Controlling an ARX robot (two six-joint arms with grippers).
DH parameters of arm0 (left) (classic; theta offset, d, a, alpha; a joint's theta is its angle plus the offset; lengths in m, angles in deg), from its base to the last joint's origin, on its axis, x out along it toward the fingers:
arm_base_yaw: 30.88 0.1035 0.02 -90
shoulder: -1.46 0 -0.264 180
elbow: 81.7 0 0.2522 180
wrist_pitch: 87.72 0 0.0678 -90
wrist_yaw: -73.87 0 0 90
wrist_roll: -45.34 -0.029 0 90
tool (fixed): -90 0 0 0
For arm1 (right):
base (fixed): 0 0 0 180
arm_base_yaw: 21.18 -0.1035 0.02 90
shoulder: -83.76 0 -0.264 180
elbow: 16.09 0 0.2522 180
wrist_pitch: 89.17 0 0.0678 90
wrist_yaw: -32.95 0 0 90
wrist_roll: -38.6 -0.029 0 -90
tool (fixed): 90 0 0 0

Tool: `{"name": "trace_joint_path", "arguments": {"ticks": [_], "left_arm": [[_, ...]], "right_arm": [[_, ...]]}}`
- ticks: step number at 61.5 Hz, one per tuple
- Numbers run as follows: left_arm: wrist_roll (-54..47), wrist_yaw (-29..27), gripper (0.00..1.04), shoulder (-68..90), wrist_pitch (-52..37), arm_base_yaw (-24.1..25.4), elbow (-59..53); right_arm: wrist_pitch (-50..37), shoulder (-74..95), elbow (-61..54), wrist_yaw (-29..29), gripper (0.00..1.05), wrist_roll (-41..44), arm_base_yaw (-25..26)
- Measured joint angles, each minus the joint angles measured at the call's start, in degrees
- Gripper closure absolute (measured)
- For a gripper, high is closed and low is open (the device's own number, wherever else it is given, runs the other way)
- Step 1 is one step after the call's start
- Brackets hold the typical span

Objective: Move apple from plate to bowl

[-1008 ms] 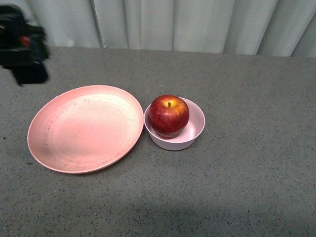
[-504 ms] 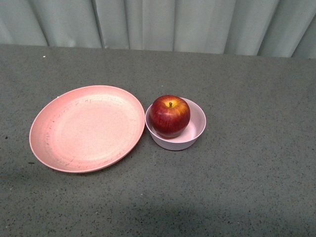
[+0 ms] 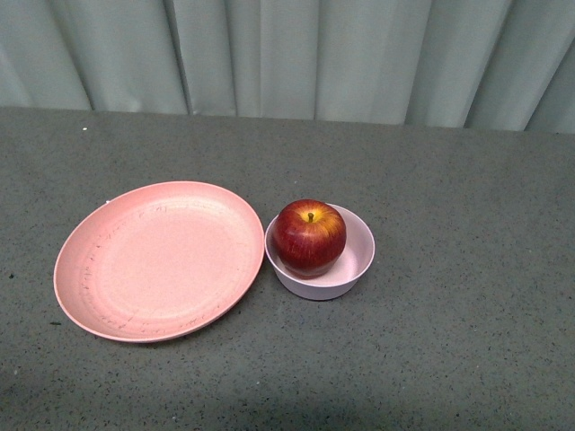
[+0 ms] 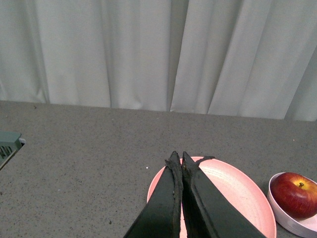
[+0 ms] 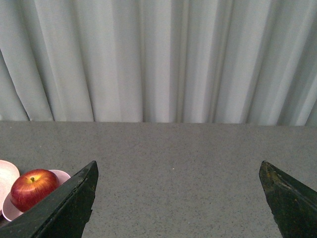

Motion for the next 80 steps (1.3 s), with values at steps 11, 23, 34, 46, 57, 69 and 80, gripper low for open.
{"name": "trace_joint_path", "arguments": {"ticks": [11, 23, 34, 46, 57, 69, 80], "left_arm": [[0.0, 0.0, 1.01, -6.3, 5.8, 0.0, 0.0], [0.0, 0.0, 1.01, -12.1, 11.2, 0.0, 0.0], [0.0, 0.0, 1.01, -17.4, 16.5, 0.0, 0.0], [0.0, 0.0, 1.01, -21.6, 20.8, 0.0, 0.0], [0.0, 0.2, 1.01, -30.1, 31.3, 0.0, 0.0], [0.0, 0.2, 0.96, -33.4, 33.0, 0.0, 0.0], [0.0, 0.2, 0.58, -33.4, 33.0, 0.0, 0.0]], "right_arm": [[0.0, 0.0, 0.0, 0.0, 0.09, 0.0, 0.0], [0.0, 0.0, 0.0, 0.0, 0.09, 0.0, 0.0], [0.0, 0.0, 0.0, 0.0, 0.09, 0.0, 0.0], [0.0, 0.0, 0.0, 0.0, 0.09, 0.0, 0.0], [0.0, 0.0, 0.0, 0.0, 0.09, 0.0, 0.0], [0.0, 0.0, 0.0, 0.0, 0.09, 0.0, 0.0], [0.0, 0.0, 0.0, 0.0, 0.09, 0.0, 0.0]]}}
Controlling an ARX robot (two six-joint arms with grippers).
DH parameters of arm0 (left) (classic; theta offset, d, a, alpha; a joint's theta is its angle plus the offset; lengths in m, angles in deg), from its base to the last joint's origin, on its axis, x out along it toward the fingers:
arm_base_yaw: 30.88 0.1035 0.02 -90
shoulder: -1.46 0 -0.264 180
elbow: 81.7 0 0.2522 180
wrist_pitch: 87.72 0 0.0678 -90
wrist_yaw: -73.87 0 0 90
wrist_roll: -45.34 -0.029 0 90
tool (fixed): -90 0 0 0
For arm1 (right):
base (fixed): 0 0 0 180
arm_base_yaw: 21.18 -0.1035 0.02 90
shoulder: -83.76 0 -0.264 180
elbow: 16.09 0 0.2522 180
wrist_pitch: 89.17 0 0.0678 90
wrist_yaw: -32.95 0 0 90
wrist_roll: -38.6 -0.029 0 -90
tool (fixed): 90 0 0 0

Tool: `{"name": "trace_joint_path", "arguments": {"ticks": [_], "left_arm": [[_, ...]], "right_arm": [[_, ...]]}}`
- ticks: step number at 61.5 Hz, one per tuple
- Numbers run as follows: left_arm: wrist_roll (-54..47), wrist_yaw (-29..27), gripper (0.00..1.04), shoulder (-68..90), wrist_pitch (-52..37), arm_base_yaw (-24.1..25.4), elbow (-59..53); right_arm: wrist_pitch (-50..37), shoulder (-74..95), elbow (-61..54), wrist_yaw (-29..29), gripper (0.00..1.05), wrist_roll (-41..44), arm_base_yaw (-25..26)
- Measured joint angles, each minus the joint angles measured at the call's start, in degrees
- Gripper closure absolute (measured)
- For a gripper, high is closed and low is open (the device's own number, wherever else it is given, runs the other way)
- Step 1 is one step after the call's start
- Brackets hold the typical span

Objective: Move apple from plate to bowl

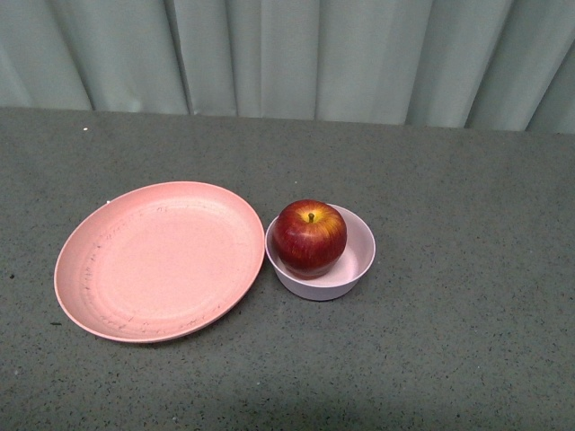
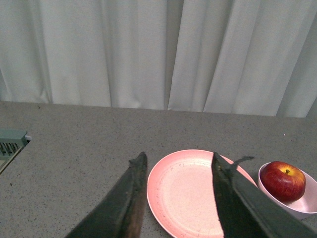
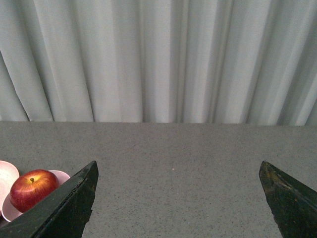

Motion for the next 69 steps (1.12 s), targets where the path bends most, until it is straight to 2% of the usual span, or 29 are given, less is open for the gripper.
{"name": "trace_joint_path", "arguments": {"ticks": [7, 12, 17, 69], "left_arm": [[0.0, 0.0, 0.39, 0.0, 0.0, 0.0, 0.0], [0.0, 0.0, 0.19, 0.0, 0.0, 0.0, 0.0], [0.0, 0.0, 0.05, 0.0, 0.0, 0.0, 0.0], [-0.2, 0.0, 0.07, 0.0, 0.0, 0.0, 0.0]], "right_arm": [[0.0, 0.0, 0.0, 0.0, 0.09, 0.0, 0.0], [0.0, 0.0, 0.0, 0.0, 0.09, 0.0, 0.0], [0.0, 0.0, 0.0, 0.0, 0.09, 0.0, 0.0], [0.0, 0.0, 0.0, 0.0, 0.09, 0.0, 0.0]]}}
